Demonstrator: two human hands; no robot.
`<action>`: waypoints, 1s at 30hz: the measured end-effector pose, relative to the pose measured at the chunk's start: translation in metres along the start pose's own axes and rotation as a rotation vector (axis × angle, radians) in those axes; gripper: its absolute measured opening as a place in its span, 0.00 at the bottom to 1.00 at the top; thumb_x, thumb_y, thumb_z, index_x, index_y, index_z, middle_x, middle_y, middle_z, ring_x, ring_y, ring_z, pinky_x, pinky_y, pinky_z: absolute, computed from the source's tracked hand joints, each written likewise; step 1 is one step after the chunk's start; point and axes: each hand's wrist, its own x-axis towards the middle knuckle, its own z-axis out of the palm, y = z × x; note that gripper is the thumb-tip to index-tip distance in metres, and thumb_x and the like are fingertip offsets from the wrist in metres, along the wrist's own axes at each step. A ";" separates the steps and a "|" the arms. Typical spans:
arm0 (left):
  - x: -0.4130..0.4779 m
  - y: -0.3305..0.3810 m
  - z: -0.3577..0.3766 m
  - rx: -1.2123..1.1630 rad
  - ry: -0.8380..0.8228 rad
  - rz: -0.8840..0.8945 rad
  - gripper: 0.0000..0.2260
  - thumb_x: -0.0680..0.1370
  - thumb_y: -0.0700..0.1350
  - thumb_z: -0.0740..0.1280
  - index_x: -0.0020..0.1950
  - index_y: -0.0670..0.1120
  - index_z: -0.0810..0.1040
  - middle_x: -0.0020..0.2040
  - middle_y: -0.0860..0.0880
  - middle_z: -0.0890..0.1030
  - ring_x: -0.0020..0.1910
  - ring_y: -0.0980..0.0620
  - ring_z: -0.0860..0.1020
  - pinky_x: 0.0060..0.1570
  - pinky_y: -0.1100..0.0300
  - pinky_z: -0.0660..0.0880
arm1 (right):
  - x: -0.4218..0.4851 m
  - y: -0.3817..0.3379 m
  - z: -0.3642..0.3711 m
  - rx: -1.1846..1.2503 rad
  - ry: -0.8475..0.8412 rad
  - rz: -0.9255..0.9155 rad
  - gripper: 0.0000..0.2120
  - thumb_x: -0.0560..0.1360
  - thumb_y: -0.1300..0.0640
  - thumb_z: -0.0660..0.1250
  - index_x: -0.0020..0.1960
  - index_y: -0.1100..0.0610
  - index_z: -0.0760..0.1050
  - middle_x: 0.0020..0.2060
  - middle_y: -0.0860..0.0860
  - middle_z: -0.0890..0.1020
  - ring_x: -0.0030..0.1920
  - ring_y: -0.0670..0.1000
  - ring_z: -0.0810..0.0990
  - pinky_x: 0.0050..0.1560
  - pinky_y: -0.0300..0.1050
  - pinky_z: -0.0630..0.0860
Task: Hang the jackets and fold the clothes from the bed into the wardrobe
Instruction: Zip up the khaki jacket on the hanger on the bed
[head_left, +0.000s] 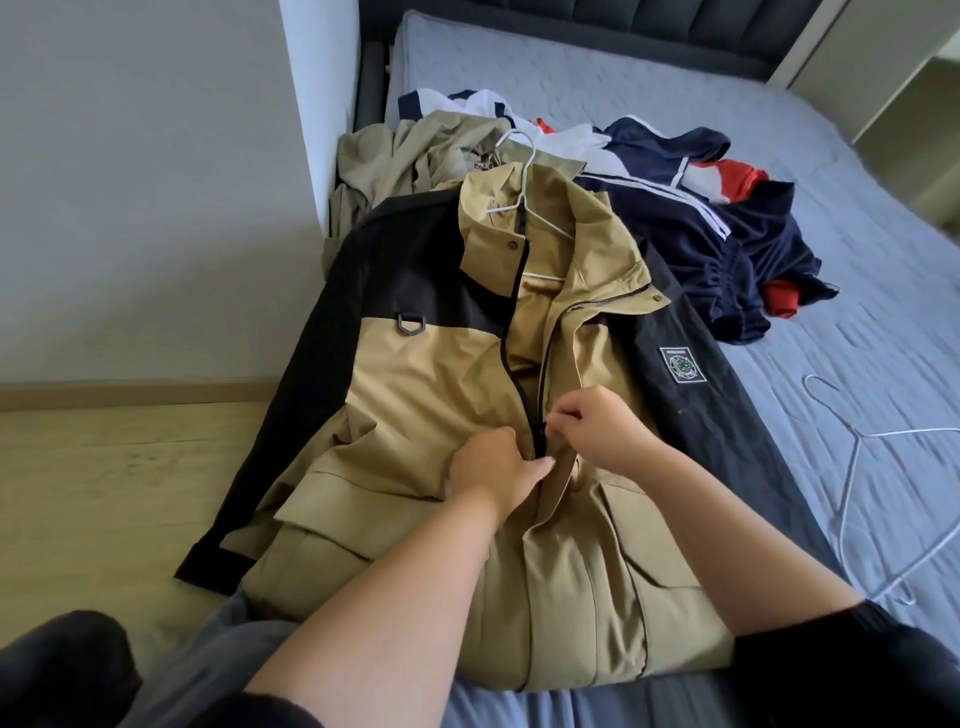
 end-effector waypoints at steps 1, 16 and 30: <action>0.002 0.001 0.000 -0.032 -0.017 -0.004 0.17 0.72 0.61 0.66 0.41 0.47 0.72 0.45 0.49 0.80 0.48 0.46 0.78 0.44 0.56 0.73 | -0.001 -0.001 -0.001 0.010 -0.003 -0.002 0.16 0.77 0.58 0.63 0.32 0.52 0.76 0.35 0.56 0.82 0.37 0.55 0.79 0.39 0.46 0.75; 0.012 -0.009 -0.008 0.003 -0.126 0.264 0.17 0.74 0.45 0.66 0.29 0.47 0.63 0.30 0.53 0.68 0.43 0.43 0.74 0.38 0.58 0.64 | 0.020 -0.010 -0.014 0.330 0.163 0.282 0.15 0.78 0.62 0.62 0.33 0.58 0.76 0.26 0.50 0.74 0.26 0.47 0.69 0.21 0.33 0.64; 0.028 0.015 -0.047 -0.218 0.259 0.161 0.19 0.68 0.66 0.67 0.33 0.51 0.72 0.30 0.55 0.77 0.33 0.59 0.75 0.33 0.61 0.70 | 0.015 -0.042 -0.054 0.156 0.137 -0.070 0.12 0.77 0.65 0.61 0.37 0.64 0.78 0.22 0.42 0.74 0.25 0.37 0.72 0.27 0.27 0.66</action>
